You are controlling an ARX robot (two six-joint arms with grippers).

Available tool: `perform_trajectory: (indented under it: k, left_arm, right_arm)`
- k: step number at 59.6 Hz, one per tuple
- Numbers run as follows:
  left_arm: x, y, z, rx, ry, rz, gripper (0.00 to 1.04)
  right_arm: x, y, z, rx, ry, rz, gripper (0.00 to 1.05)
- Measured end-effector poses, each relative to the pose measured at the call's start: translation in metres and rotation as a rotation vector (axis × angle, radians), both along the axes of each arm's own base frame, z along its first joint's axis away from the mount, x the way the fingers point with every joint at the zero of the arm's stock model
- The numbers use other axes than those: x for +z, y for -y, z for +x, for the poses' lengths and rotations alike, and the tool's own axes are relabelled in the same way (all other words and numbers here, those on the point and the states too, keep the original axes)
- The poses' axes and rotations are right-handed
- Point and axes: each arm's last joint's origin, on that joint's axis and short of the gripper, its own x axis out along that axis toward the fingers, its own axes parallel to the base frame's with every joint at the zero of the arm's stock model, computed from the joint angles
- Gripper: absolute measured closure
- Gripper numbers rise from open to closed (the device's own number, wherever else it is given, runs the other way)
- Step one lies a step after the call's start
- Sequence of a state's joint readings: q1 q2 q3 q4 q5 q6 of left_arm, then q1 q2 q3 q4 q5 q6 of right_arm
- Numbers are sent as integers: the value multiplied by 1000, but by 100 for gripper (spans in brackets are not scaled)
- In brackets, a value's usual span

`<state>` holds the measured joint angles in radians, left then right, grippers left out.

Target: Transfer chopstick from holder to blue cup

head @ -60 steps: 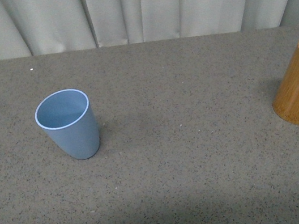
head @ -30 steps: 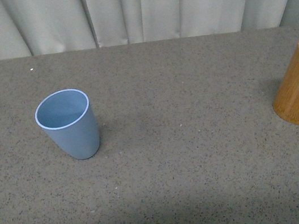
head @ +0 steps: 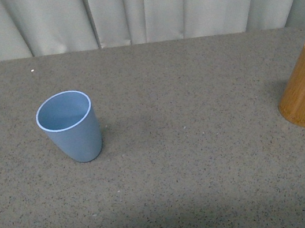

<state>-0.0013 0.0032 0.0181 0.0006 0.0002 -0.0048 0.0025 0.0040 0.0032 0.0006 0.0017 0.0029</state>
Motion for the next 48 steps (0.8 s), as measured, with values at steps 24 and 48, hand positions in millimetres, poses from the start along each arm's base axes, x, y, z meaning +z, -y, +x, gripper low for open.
perform_trajectory:
  k: [24,48]
  left_arm:
    - [0,0,0,0,0,0,7]
    - [-1,0,1,-116,-76,-54,7]
  right_arm:
    - [0,0,0,0,0,0,10]
    - [0,0,0,0,0,0,10]
